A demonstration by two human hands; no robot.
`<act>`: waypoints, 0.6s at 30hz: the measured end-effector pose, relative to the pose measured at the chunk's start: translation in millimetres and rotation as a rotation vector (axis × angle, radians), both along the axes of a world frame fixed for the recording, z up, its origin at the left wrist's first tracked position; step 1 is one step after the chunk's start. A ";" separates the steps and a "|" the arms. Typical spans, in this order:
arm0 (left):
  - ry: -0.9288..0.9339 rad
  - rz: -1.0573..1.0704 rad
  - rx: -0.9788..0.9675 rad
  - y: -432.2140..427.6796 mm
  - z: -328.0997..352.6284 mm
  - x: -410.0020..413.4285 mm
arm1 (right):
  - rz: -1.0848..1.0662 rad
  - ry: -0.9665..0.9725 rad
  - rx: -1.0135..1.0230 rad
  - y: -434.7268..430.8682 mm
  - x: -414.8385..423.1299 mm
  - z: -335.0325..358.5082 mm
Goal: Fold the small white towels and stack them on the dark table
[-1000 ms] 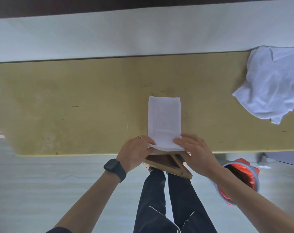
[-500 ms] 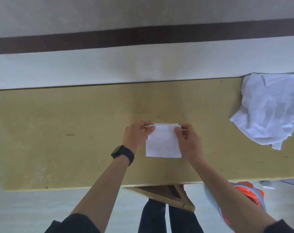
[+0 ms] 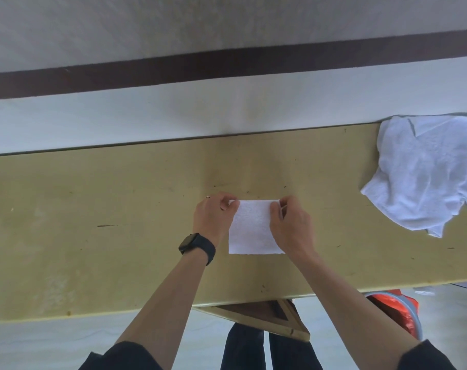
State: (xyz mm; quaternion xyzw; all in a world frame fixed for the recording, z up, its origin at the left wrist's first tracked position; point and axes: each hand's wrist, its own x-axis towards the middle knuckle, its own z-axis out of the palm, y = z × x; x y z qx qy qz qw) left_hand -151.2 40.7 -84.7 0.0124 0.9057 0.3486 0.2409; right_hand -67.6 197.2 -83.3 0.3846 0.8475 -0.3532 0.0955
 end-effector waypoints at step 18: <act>0.500 -0.590 -0.327 -18.9 -35.4 57.2 | 0.489 0.181 0.387 -17.9 49.9 -31.1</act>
